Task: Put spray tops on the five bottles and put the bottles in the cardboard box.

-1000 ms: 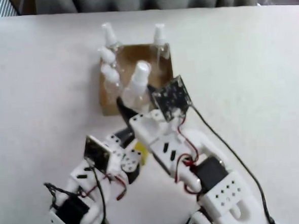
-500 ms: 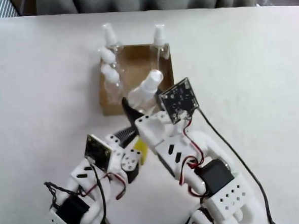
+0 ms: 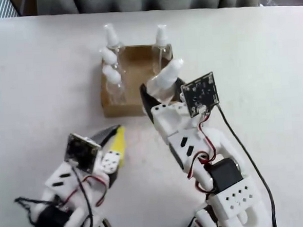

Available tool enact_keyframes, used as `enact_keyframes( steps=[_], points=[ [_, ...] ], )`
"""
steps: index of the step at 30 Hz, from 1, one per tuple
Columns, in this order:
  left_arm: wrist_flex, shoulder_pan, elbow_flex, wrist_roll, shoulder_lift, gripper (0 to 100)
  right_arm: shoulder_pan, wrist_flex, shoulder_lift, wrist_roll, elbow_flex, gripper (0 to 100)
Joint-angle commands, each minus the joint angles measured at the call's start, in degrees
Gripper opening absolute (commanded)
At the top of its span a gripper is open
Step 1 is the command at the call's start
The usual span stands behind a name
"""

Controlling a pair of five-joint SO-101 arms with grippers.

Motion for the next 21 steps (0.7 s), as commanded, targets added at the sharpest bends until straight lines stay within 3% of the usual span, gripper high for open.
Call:
enact_keyframes(
  steps=[1, 5, 12, 21],
  points=[
    [5.7, -8.0, -6.1, -2.2, -0.5, 2, 2.3, -4.7, 3.6, -0.1, -1.1, 1.5],
    [5.4, -18.0, -3.6, -2.6, -0.5, 2, 4.9, -10.6, 10.7, -0.1, -1.1, 1.5],
    [-3.9, -28.5, 8.2, -4.0, -0.5, 2, 7.6, -22.6, 24.5, -0.1, -1.3, 1.5],
    [-16.7, -33.4, 22.8, -3.6, -0.2, 2, 8.0, -37.0, 37.6, -0.1, -1.3, 1.5]
  ],
)
